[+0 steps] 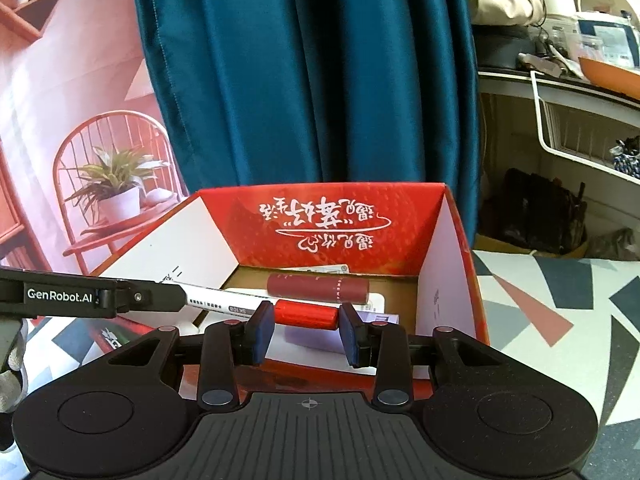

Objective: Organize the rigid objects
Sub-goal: 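Lower the marker into the box and open both grippers, then move both tools to the clear plastic case with blue label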

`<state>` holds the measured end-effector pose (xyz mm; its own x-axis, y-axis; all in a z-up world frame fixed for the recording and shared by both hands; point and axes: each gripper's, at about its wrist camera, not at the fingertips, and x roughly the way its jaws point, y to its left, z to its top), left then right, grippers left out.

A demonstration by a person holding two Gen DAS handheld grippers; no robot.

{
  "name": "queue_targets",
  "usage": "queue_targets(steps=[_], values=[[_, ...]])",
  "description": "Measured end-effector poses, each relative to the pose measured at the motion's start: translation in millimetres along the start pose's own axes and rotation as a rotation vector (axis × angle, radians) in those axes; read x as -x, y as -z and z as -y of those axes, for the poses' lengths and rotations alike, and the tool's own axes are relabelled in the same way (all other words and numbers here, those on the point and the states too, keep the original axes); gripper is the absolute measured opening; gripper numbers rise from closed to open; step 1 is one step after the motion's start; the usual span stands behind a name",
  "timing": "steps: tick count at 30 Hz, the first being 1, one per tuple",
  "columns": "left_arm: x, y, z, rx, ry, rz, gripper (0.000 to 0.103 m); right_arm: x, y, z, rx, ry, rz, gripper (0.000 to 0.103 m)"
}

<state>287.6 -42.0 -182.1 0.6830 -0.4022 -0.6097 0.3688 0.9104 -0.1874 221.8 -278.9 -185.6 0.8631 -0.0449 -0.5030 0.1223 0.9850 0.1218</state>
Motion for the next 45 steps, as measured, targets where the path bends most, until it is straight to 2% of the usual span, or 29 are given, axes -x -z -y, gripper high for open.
queue_targets(steps=[3, 5, 6, 7, 8, 10, 12, 13, 14, 15, 17, 23, 32, 39, 45], values=[[2, 2, 6, -0.052, -0.019, 0.015, 0.036, 4, 0, -2, 0.015, 0.003, 0.014, 0.035], [5, 3, 9, -0.078, -0.034, 0.022, 0.04, 8, 1, -5, 0.027, 0.014, 0.028, 0.036], [7, 3, 9, -0.084, -0.037, 0.026, 0.042, 10, 0, -6, 0.03, 0.016, 0.034, 0.039], [9, 3, 10, -0.085, -0.04, 0.031, 0.049, 13, 0, -6, 0.027, 0.016, 0.045, 0.041], [13, 3, 10, -0.087, -0.043, 0.041, 0.058, 17, 0, -5, 0.019, 0.012, 0.056, 0.047], [21, 3, 10, -0.093, -0.049, 0.063, 0.068, 25, -1, -3, 0.007, 0.005, 0.083, 0.055], [30, 4, 12, -0.106, -0.056, 0.085, 0.078, 34, -1, -2, 0.008, 0.009, 0.111, 0.069], [34, 5, 12, -0.111, -0.062, 0.097, 0.087, 39, -1, -2, 0.01, 0.014, 0.128, 0.073], [38, 5, 13, -0.112, -0.067, 0.109, 0.096, 43, -1, -2, 0.01, 0.02, 0.143, 0.081], [43, 6, 13, -0.11, -0.071, 0.123, 0.099, 47, -1, -2, 0.006, 0.026, 0.158, 0.091], [51, 6, 14, -0.108, -0.066, 0.138, 0.102, 55, 1, -1, -0.006, 0.04, 0.186, 0.103], [68, 16, 18, -0.117, -0.059, 0.13, 0.103, 70, 10, -7, 0.012, 0.074, 0.226, 0.103], [80, 50, 10, -0.038, -0.05, 0.141, 0.103, 81, 42, -19, 0.056, 0.108, 0.24, 0.103], [68, 81, -2, 0.02, -0.052, 0.101, 0.103, 72, 73, -17, 0.053, 0.096, 0.191, 0.103], [54, 92, -10, 0.057, -0.029, 0.056, 0.103, 49, 94, -18, 0.067, 0.083, 0.1, 0.102]])
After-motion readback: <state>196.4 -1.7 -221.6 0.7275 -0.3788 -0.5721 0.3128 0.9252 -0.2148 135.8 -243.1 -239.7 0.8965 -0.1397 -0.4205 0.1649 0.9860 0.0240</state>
